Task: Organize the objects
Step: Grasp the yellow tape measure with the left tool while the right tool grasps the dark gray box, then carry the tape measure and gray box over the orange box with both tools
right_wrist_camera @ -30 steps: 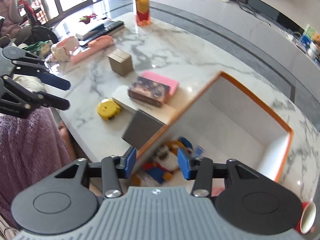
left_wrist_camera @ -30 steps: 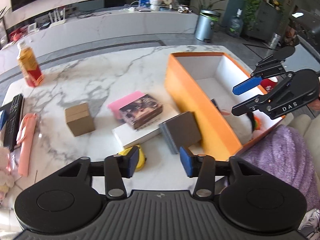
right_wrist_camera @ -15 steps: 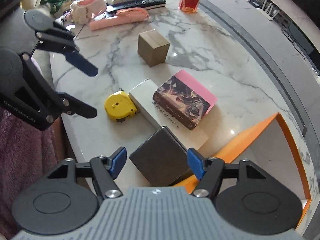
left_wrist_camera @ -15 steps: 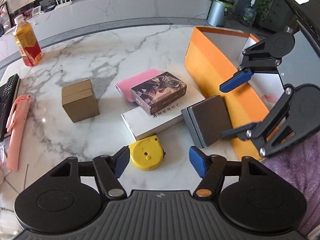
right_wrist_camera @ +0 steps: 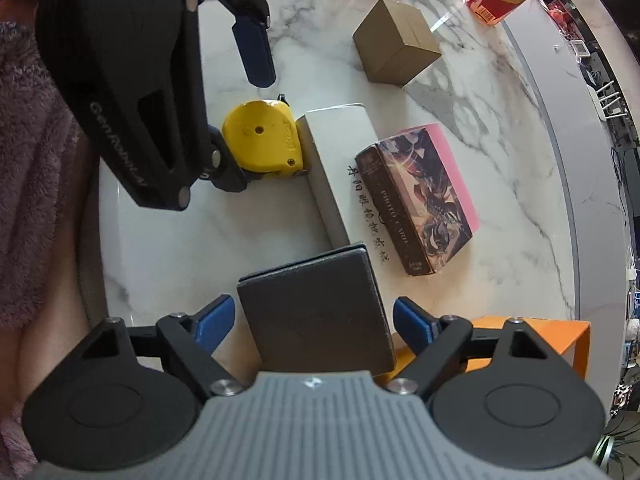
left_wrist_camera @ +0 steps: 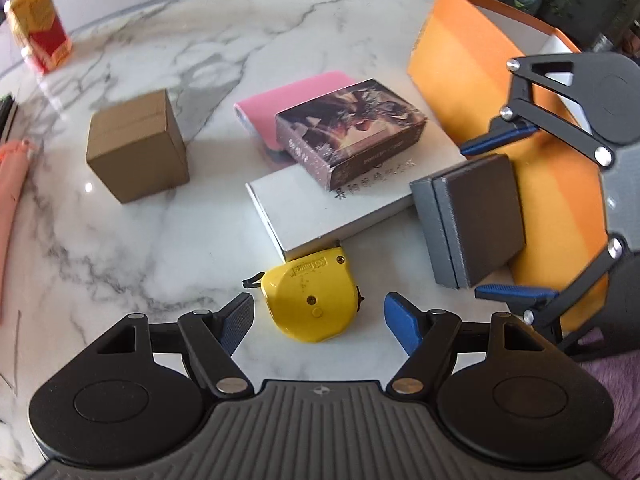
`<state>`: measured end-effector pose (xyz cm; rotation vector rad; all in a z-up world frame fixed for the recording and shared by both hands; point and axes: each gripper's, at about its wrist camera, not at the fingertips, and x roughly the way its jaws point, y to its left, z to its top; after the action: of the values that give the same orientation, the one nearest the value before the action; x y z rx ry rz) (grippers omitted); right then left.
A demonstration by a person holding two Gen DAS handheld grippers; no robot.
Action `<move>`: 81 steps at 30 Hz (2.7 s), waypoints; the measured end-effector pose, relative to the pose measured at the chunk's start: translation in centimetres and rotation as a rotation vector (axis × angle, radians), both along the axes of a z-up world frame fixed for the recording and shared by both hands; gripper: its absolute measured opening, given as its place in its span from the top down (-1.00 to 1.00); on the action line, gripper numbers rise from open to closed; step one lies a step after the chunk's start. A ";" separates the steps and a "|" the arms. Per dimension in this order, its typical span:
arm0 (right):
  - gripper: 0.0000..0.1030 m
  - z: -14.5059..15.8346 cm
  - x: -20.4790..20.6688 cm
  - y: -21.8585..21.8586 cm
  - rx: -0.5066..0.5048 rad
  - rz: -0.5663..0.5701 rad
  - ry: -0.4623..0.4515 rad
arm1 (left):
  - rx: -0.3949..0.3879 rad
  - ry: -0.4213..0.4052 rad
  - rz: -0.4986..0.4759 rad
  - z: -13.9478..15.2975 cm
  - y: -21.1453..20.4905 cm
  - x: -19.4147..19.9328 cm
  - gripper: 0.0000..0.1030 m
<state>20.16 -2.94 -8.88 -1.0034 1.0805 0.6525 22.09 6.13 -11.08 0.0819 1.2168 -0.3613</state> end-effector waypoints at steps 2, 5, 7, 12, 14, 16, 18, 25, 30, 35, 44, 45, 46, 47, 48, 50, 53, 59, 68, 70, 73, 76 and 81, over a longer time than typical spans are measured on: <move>-0.68 0.0 0.3 0.1 0.001 -0.002 0.003 | -0.024 0.025 0.038 -0.4 0.1 0.4 -0.65; -0.68 -0.4 0.6 0.4 -0.015 -0.004 0.015 | -0.023 0.036 0.066 -0.8 0.1 0.6 -0.59; -0.66 -0.7 0.5 0.6 -0.032 0.003 0.014 | -0.017 0.032 0.074 -0.7 0.2 0.6 -0.54; -0.57 -0.8 0.1 0.6 -0.039 0.024 0.005 | -0.031 0.031 0.083 -0.4 0.6 0.5 -0.33; -0.57 -0.5 0.1 0.5 -0.025 0.009 -0.002 | -0.032 0.027 0.090 -0.4 0.8 0.4 -0.32; -0.56 0.1 0.1 0.4 -0.001 -0.007 -0.018 | -0.018 0.021 0.099 -0.3 1.0 0.3 -0.31; -0.56 1.1 0.2 0.2 0.036 -0.029 -0.036 | -0.010 -0.006 0.095 0.2 1.1 -0.1 -0.31; -0.56 5.9 0.4 -0.8 0.224 -0.161 -0.067 | -0.028 -0.115 0.056 4.4 1.3 -2.2 -0.31; -0.56 10.0 -0.7 -2.1 0.303 -0.208 -0.133 | -0.024 -0.212 -0.011 8.0 0.1 -3.4 -0.31; -0.56 13.6 -2.5 -5.3 0.309 -0.236 -0.217 | -0.023 -0.296 -0.121 11.1 -2.8 -4.2 -0.31; -0.56 13.5 -4.3 -13.8 0.211 -0.351 -0.247 | 0.033 -0.365 -0.406 13.1 -12.5 -2.6 -0.30; -0.56 13.1 -4.3 -14.7 0.210 -0.364 -0.243 | 0.045 -0.364 -0.431 12.9 -13.7 -2.3 -0.30; -0.56 12.8 -4.3 -15.4 0.213 -0.375 -0.237 | 0.059 -0.362 -0.453 12.7 -14.8 -2.0 -0.31; -0.56 12.3 -4.4 -16.3 0.218 -0.383 -0.229 | 0.071 -0.359 -0.478 12.3 -16.0 -1.6 -0.31; -0.56 11.8 -4.3 -17.0 0.218 -0.390 -0.223 | 0.078 -0.357 -0.498 12.0 -16.9 -1.3 -0.30; -0.56 10.6 -3.7 -18.1 0.214 -0.407 -0.208 | 0.091 -0.354 -0.531 11.2 -18.5 -0.6 -0.31; -0.56 8.7 -2.6 -19.3 0.211 -0.410 -0.187 | 0.134 -0.361 -0.562 9.9 -20.2 0.3 -0.30; -0.56 5.3 0.2 -20.6 0.215 -0.413 -0.133 | 0.196 -0.344 -0.645 7.3 -21.8 2.1 -0.30; -0.56 7.6 0.5 -23.6 0.242 -0.427 -0.192 | 0.146 -0.241 -0.761 4.4 -24.2 4.0 -0.30; -0.56 8.3 0.5 -24.4 0.257 -0.457 -0.201 | 0.131 -0.215 -0.788 3.5 -25.0 4.3 -0.31; -0.56 8.8 0.6 -25.0 0.281 -0.480 -0.198 | 0.111 -0.161 -0.828 2.2 -26.0 4.8 -0.30; -0.56 8.7 0.7 -25.2 0.290 -0.476 -0.192 | 0.086 -0.101 -0.857 0.6 -26.8 5.4 -0.31; -0.56 7.8 1.3 -24.4 0.283 -0.464 -0.180 | 0.107 -0.031 -0.899 -1.7 -27.4 6.5 -0.31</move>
<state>21.42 -27.38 -1.05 -0.5284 0.9831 0.3158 28.59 -21.27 -12.77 0.7371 1.1129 -1.0673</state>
